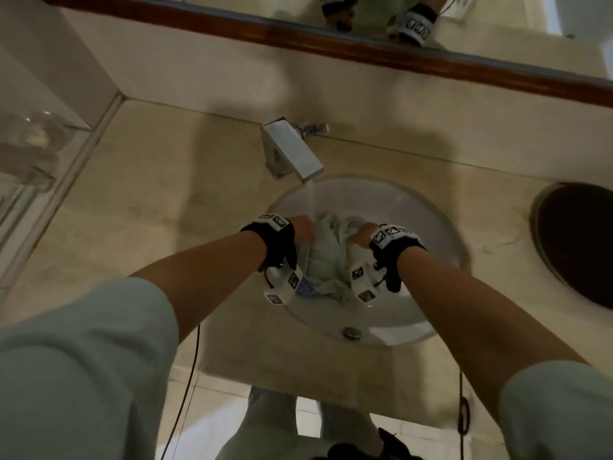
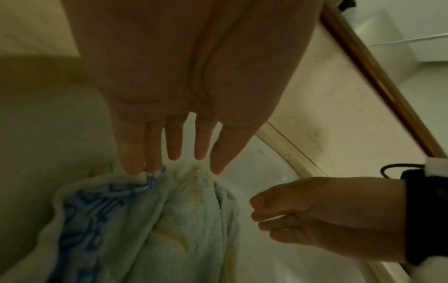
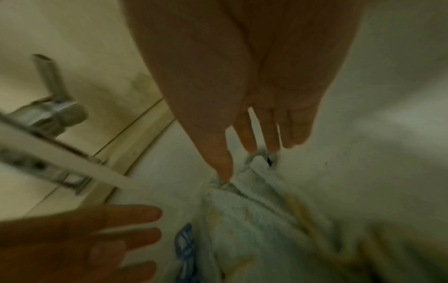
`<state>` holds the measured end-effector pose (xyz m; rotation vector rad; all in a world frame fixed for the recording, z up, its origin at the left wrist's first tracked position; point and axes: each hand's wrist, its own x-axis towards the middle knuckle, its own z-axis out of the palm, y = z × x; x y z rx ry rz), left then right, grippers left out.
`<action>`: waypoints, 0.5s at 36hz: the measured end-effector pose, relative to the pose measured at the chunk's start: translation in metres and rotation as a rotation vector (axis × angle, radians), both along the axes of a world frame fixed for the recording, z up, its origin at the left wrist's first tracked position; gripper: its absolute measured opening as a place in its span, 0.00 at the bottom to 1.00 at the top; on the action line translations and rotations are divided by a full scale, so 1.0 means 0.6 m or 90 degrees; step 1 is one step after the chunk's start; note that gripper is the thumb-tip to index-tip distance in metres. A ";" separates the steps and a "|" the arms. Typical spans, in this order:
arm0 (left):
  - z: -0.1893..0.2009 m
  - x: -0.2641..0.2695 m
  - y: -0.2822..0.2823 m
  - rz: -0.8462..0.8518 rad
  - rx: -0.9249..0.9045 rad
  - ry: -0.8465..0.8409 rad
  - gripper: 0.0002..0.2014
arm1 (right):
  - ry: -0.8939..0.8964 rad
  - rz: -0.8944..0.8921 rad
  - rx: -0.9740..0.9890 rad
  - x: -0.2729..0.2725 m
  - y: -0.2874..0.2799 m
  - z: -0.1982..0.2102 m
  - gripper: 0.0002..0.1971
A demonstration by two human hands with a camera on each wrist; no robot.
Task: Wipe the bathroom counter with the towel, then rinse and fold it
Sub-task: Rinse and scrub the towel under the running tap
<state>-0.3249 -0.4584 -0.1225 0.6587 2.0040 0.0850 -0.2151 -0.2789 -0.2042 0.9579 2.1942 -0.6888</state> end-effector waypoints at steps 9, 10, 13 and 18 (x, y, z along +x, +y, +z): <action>-0.070 -0.019 0.002 0.178 0.028 -0.097 0.28 | -0.023 -0.213 -0.212 -0.020 -0.091 0.114 0.47; -0.055 -0.016 0.000 0.180 0.036 -0.094 0.30 | -0.028 -0.223 -0.232 -0.015 -0.093 0.113 0.43; -0.032 -0.010 -0.004 0.175 0.056 -0.068 0.31 | -0.042 -0.329 -0.291 -0.016 -0.091 0.108 0.34; -0.025 -0.013 -0.001 0.129 0.096 -0.012 0.34 | -0.014 -0.310 -0.302 -0.040 -0.067 0.053 0.53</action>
